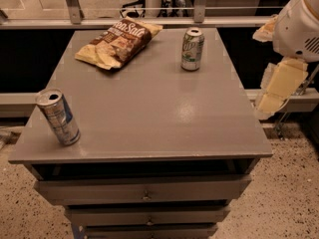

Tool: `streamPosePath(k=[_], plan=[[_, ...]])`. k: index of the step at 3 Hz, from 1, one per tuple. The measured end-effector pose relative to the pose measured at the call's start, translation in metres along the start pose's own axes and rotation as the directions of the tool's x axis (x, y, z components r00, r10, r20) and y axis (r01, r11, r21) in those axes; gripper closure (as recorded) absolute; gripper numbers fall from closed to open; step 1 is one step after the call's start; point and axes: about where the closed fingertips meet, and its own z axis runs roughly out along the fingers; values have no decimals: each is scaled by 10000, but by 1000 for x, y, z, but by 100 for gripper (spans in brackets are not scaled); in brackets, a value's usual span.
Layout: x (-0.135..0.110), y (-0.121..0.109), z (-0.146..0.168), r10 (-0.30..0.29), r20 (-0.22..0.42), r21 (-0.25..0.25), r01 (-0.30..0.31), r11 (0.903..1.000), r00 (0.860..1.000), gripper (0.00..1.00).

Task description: Pick brown chip bag

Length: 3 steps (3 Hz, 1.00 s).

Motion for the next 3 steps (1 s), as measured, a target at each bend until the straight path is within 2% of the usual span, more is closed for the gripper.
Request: streamPosePath(k=[1, 2, 3], plan=[[0, 0, 0, -1, 1, 1, 1, 10000, 10000, 0], [-16, -13, 8, -425, 649, 253, 409, 9988, 9970, 0], [-78, -52, 37, -1341, 2128, 743, 1208, 9899, 9678, 0]])
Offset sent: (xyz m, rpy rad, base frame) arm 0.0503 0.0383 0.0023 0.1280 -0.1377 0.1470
